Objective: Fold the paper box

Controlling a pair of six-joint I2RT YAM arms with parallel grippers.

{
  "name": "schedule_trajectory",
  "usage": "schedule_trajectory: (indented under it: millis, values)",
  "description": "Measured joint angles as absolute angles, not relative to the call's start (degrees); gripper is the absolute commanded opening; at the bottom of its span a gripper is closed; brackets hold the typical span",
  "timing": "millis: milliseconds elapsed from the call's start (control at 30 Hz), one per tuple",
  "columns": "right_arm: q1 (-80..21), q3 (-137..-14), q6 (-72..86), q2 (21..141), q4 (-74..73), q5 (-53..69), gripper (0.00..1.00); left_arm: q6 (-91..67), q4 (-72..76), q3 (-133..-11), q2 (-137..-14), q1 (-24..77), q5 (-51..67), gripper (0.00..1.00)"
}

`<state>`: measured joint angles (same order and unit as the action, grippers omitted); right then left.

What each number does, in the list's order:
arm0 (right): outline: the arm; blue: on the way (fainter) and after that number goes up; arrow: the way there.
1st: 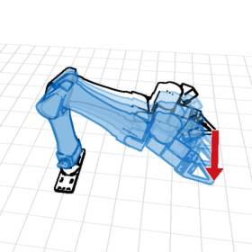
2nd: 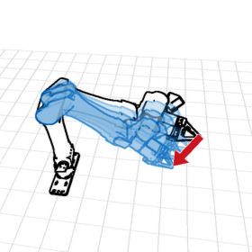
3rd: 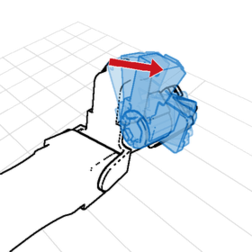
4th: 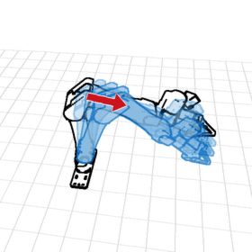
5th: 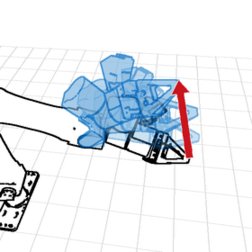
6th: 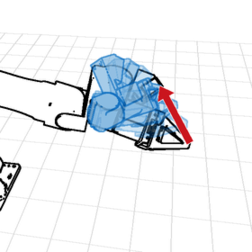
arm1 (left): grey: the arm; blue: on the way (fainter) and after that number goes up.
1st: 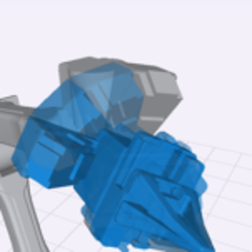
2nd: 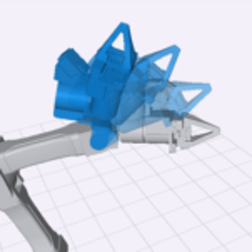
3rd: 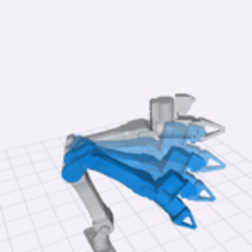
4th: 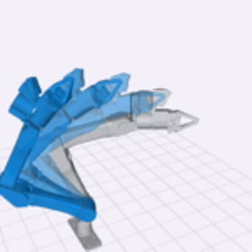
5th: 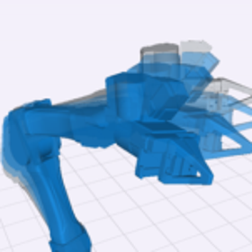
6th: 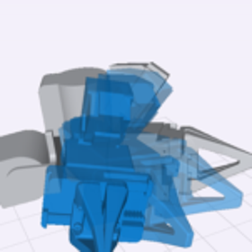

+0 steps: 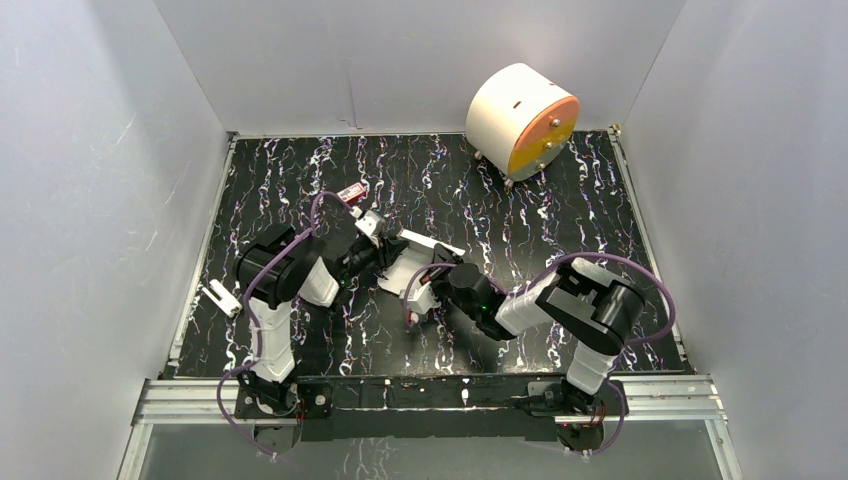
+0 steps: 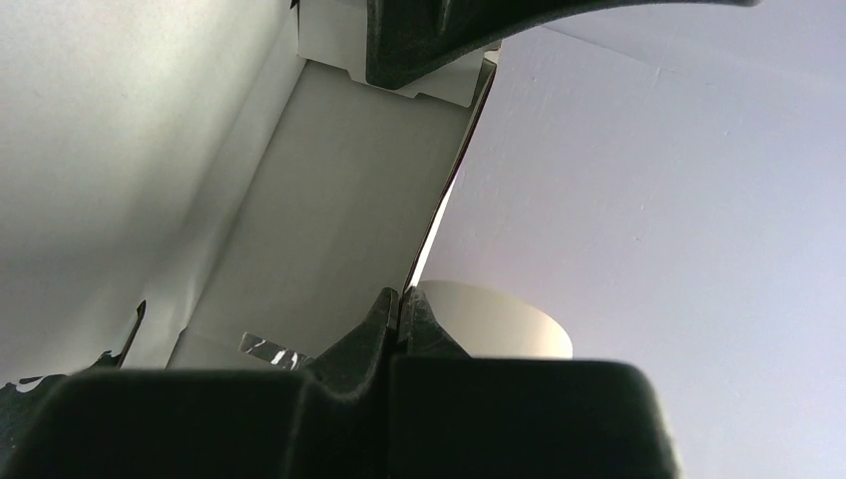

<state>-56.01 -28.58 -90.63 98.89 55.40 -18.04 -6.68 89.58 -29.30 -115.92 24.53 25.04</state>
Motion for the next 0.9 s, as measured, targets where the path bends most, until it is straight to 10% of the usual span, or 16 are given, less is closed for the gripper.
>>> schedule_trajectory:
  millis: [900]
  values:
    - [-56.75, -28.75, -88.84, 98.94, 55.0, -19.81, 0.0, -0.93, 89.84, -29.08, -115.7, 39.57, -14.83, 0.04]
